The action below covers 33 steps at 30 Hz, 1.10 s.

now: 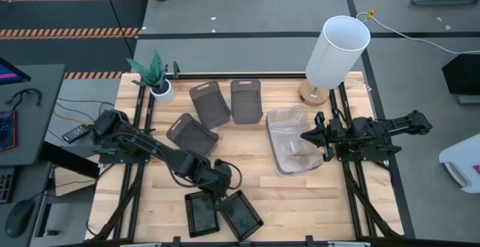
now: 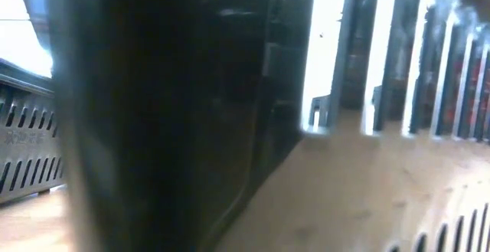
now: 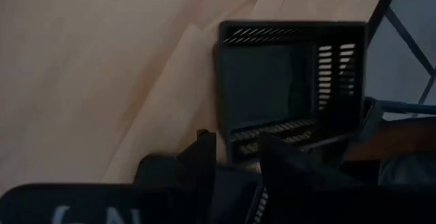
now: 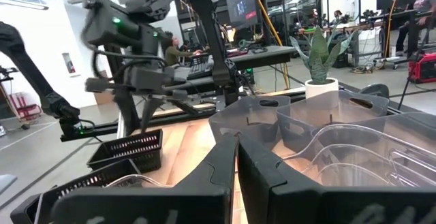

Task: Stack baskets by color
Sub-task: Stack the right black bin on the black bins

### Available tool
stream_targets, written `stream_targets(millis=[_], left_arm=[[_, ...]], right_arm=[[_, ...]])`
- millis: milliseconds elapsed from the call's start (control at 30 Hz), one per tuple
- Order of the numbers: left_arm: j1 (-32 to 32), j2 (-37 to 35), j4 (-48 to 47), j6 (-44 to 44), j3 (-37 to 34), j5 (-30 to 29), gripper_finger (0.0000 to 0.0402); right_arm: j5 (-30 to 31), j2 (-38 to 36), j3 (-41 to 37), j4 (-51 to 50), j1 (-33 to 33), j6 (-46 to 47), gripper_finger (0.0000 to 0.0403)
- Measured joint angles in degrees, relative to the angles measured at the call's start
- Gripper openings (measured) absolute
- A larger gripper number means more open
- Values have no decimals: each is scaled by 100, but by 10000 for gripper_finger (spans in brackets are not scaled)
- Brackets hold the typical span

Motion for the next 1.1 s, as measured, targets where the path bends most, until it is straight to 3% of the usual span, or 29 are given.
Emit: stream_targets(millis=[300,400,833,1100], left_arm=[[-32,1426,-1695,786,2061,-75,117],[-26,1683,-1908,1040,2364,-194,121],[72,1837,-1504,1168,1969,-496,228],[103,1833,-905,1170,1328,-240,224]], right_arm=[[-1,1,-1,7,1,0,22],[-2,2,-1,2,0,0,22],[-1,1,0,2,0,-1,22],[-2,2,-1,2,0,2,22]])
